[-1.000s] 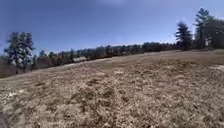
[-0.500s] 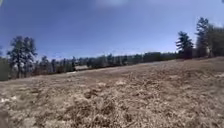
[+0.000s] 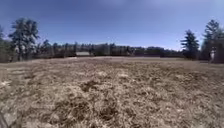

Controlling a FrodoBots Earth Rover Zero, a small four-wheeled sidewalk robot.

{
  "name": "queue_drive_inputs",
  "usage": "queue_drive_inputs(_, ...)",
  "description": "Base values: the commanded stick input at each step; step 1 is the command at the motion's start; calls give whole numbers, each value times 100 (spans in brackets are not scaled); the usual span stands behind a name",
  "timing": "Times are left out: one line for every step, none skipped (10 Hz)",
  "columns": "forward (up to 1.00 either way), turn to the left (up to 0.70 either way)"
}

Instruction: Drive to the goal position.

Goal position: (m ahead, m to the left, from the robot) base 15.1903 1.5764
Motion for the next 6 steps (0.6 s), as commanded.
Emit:
queue_drive_inputs(70, 0)
queue_drive_inputs(70, 0)
queue_drive_inputs(70, 0)
queue_drive_inputs(70, 0)
queue_drive_inputs(70, 0)
queue_drive_inputs(70, 0)
